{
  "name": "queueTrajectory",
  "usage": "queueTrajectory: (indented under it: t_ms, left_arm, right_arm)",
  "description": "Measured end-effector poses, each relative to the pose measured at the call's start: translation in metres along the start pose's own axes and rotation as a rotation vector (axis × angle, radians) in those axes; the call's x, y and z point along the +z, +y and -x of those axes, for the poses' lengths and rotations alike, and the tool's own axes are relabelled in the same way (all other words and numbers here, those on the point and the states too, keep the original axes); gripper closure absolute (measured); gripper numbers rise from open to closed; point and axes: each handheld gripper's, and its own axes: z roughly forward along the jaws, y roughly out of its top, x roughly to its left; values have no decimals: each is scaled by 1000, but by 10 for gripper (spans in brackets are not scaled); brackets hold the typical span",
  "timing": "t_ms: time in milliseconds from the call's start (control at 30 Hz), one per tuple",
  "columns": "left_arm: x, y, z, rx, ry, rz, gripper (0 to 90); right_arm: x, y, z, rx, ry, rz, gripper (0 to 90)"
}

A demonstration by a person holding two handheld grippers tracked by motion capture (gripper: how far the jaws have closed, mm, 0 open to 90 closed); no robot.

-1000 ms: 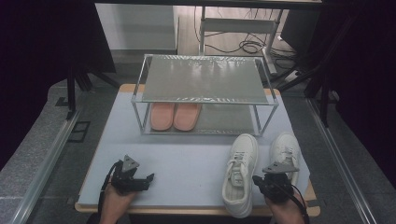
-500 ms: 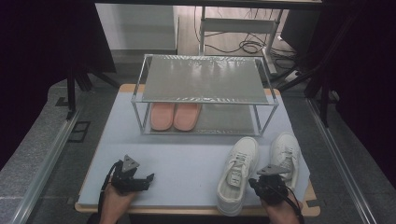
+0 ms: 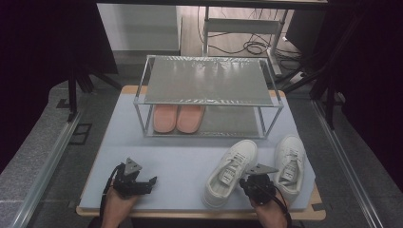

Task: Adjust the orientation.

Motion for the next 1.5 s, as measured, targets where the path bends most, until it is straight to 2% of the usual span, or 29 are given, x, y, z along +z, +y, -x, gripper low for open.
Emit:
queueTrajectory:
  t_ms: [233,267,333,433,533,633,767,900,1200,1267,1500]
  left_arm:
    - [0,0,0,0,1,0,135]
    - [0,0,0,0,1,0,135]
    - [0,0,0,0,1,0,135]
    - [0,0,0,0,0,0,135]
    - [0,0,0,0,0,0,135]
    - [0,0,0,0,0,0,135]
    - [0,0,0,0,0,0,135]
    - [0,0,0,0,0,0,135]
    - [0,0,0,0,0,0,135]
    - [0,0,0,0,0,0,135]
    - [0,0,0,0,0,0,135]
  right_arm:
    - [14,12,-2,17,29,20,894]
    - [14,13,-1,22,25,19,893]
    - [12,13,0,41,-12,34,895]
    - [6,14,4,96,-39,63,894]
    - [7,18,8,139,-50,73,879]
    - [10,22,10,154,-47,69,871]
    - [13,26,11,154,-56,70,873]
    - [17,32,12,133,-67,62,876]
    - [26,43,11,109,-37,60,896]
    - [25,43,14,118,-27,56,888]
    - [23,50,28,160,-123,84,897]
